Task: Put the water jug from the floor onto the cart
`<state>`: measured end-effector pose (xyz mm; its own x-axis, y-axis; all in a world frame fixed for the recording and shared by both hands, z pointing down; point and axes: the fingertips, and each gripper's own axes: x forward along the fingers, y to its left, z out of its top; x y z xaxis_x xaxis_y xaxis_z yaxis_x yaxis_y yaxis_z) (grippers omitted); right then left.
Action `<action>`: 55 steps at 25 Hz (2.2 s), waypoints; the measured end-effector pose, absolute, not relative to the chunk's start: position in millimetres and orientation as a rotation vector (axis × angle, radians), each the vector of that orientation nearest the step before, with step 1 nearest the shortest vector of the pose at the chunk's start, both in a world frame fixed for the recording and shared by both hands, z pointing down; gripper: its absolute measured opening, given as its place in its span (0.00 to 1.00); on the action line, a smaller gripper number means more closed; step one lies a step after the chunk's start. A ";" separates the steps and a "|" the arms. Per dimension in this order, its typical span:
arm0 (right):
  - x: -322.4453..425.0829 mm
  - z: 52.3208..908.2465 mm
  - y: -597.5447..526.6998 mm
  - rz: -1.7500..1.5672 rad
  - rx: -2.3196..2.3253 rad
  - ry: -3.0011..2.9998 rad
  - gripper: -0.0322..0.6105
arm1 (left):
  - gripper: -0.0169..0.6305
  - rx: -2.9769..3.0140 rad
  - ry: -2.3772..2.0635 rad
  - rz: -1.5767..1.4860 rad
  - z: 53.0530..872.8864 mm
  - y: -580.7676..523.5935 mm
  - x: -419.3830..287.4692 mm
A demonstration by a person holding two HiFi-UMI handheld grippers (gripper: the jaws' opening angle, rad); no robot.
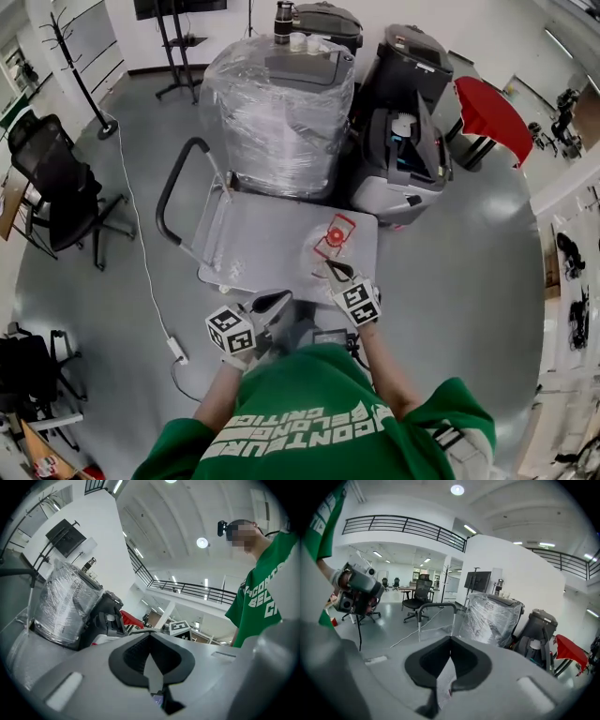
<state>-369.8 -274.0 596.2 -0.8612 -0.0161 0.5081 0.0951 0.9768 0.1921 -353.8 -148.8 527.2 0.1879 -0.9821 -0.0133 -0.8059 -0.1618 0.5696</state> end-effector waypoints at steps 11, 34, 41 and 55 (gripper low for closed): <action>-272.0 582.6 -252.2 -0.253 0.127 -2.591 0.04 | 0.05 2.148 -1.518 -0.537 525.5 -142.5 -290.3; -77.5 564.7 -289.3 -0.159 0.360 -2.619 0.04 | 0.05 2.233 -1.392 -0.420 520.3 -196.0 -161.3; -38.0 558.9 -279.9 -0.128 0.396 -2.646 0.04 | 0.05 2.249 -1.349 -0.403 522.8 -190.6 -118.2; 8.3 551.5 -254.1 -0.138 0.364 -2.673 0.04 | 0.05 2.279 -1.320 -0.412 515.9 -184.8 -54.6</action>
<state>8.3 -254.1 551.5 -0.8699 -0.2760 0.4088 -0.2325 0.9604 0.1536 -54.6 -184.8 515.9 0.4915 -0.8706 -0.0229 -0.7289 -0.4256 0.5362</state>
